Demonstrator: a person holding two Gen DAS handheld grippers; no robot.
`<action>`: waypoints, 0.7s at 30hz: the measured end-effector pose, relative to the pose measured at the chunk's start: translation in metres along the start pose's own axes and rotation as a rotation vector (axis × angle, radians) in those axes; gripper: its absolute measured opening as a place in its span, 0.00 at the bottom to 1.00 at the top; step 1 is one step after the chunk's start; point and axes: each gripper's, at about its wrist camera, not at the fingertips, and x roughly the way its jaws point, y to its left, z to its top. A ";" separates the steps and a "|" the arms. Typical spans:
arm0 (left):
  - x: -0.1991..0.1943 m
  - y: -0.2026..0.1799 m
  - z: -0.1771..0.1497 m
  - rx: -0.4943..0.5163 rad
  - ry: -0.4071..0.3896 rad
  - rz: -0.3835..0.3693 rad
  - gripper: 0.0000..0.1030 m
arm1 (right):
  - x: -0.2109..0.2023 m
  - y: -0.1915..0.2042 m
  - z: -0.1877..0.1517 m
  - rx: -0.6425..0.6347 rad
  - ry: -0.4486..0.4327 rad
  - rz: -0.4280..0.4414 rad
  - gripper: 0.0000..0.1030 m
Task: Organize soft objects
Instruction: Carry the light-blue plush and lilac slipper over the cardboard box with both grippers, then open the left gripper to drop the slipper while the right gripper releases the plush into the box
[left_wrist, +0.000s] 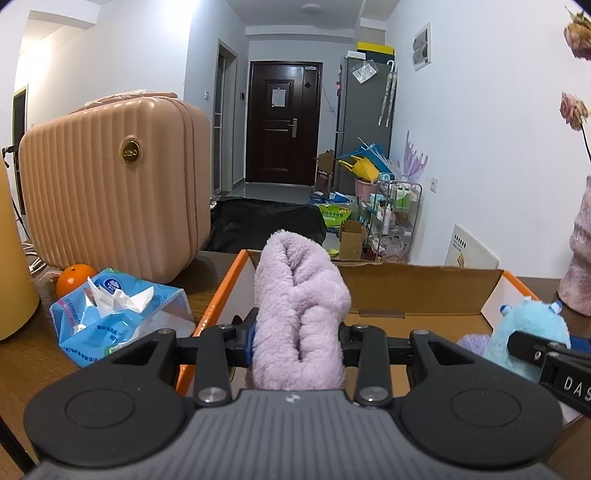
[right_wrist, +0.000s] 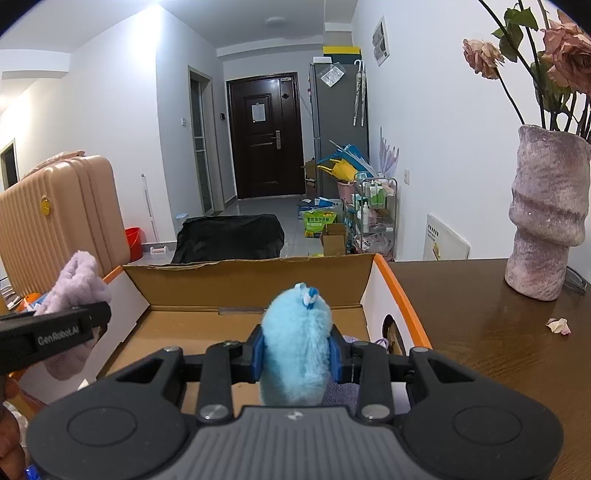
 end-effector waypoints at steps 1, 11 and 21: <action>0.001 -0.001 -0.001 0.004 0.002 0.000 0.35 | 0.000 0.000 0.000 -0.001 0.000 0.000 0.32; 0.010 -0.008 -0.012 0.065 0.021 0.003 0.36 | 0.001 0.005 -0.001 -0.038 -0.003 -0.001 0.32; 0.011 -0.010 -0.017 0.083 0.035 0.005 0.38 | 0.001 0.010 -0.002 -0.075 -0.005 -0.004 0.32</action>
